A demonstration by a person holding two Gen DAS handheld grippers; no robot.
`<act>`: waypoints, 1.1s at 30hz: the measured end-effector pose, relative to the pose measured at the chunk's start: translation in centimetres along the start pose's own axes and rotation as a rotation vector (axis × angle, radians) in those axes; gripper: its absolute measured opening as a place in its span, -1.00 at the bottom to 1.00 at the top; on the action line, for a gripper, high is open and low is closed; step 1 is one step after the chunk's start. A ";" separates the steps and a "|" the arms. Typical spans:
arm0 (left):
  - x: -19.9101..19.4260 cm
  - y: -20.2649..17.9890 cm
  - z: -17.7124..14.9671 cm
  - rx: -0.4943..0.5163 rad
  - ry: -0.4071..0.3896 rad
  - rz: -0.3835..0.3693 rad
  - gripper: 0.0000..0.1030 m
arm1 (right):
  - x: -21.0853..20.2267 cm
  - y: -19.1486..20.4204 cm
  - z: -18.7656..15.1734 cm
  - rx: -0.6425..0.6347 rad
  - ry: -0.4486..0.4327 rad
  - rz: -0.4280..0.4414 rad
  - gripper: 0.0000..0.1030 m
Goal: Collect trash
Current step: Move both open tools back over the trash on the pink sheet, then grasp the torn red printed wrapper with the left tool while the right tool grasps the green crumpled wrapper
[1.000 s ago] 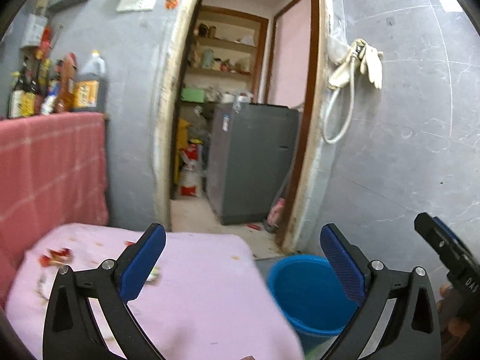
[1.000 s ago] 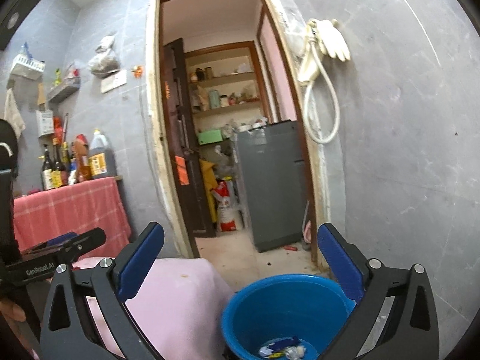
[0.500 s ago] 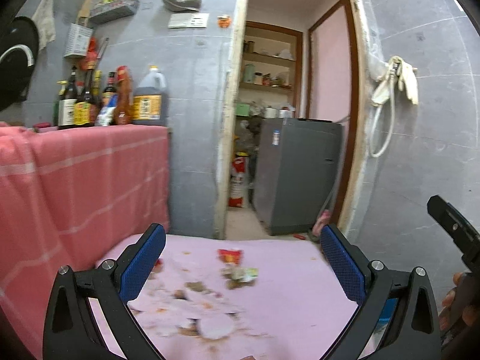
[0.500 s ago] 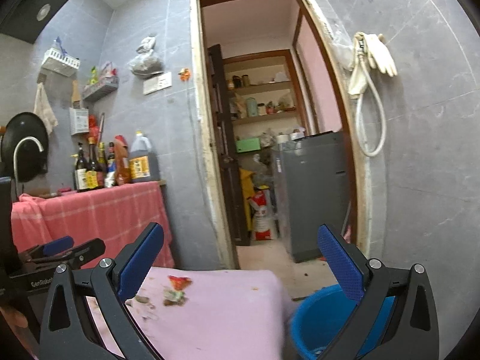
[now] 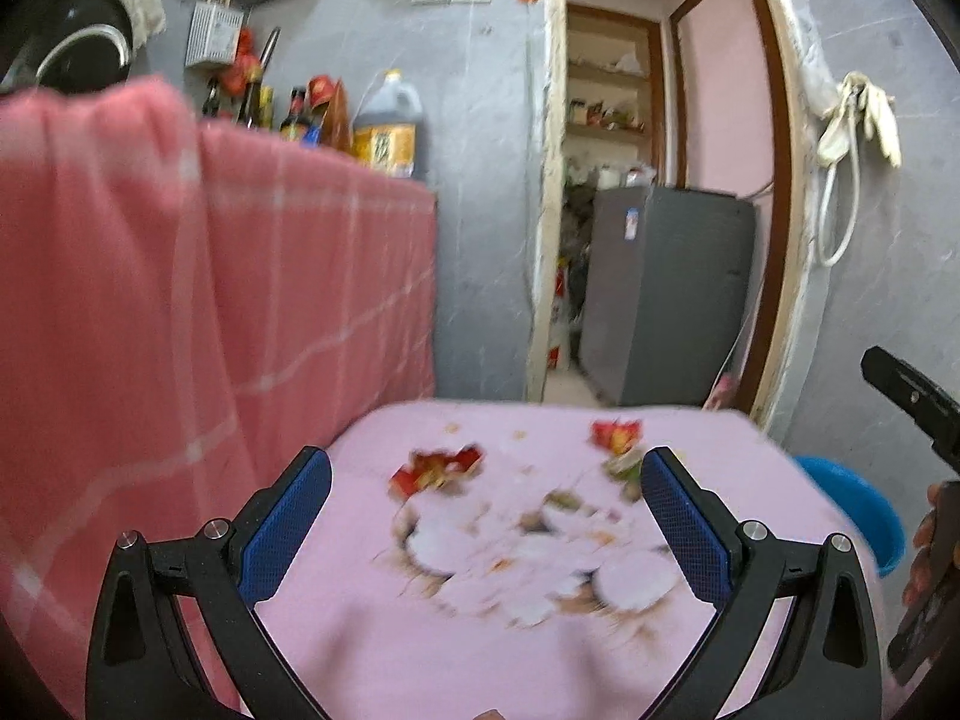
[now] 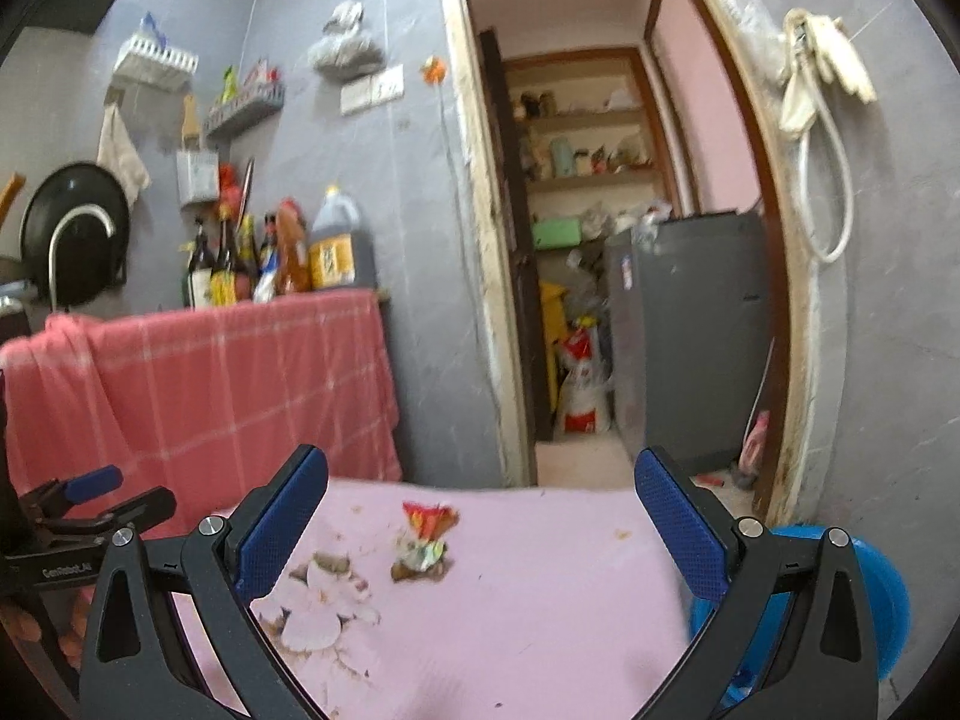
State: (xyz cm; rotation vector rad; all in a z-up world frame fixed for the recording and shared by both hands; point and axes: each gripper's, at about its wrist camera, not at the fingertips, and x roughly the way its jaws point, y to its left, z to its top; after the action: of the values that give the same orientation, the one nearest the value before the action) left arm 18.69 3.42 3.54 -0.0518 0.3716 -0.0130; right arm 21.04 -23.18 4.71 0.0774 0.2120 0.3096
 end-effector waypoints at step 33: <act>14.9 4.4 1.0 -0.091 0.380 0.022 0.93 | 16.7 2.2 -4.5 0.031 0.607 0.200 0.61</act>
State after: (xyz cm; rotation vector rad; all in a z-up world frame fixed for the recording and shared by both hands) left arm 32.96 7.49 -1.16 -0.1363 0.7524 0.0160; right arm 34.98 -15.73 -2.70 0.0333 0.8144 0.5246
